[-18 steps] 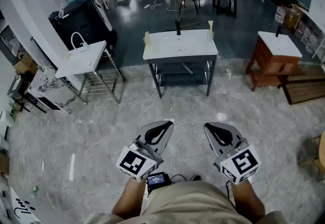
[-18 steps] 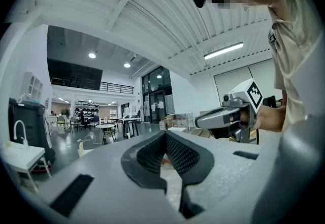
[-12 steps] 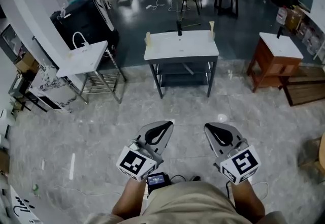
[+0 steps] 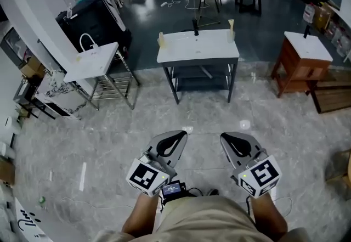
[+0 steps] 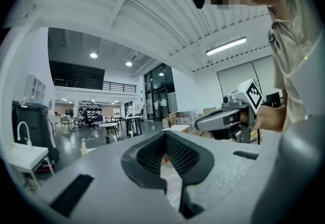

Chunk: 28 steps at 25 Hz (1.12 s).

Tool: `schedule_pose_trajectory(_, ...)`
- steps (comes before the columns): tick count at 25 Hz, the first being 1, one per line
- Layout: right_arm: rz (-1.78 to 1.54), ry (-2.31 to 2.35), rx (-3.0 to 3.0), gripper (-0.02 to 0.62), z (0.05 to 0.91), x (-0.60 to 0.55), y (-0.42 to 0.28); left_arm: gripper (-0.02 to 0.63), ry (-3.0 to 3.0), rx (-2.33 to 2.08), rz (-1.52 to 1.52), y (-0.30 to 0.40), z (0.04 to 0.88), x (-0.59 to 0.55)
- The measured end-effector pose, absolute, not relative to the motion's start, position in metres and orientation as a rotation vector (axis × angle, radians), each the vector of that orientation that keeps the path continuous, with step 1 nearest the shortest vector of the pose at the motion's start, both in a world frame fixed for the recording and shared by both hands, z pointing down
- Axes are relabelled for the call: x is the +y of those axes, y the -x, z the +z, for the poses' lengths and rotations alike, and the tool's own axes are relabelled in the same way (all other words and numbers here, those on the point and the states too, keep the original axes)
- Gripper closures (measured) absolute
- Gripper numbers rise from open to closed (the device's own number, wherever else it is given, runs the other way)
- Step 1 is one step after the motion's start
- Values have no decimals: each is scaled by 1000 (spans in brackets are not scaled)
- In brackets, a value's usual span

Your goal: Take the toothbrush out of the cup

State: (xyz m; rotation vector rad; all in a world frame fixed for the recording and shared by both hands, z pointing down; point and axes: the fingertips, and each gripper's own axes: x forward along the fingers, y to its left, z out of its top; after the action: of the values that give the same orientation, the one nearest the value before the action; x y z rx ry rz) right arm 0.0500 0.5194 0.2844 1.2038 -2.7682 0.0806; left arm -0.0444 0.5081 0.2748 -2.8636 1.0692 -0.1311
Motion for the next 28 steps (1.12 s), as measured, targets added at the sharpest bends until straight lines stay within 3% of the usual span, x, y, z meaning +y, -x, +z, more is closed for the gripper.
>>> schedule_pose_trajectory(12,146,-1203,-2740,591,316,422,1,598,2864,1184,-156,123,305,424)
schedule_pose_trajectory(28,160,-1394,-2631,591,307,180,193,598,2913,1098,-83,344,299,189)
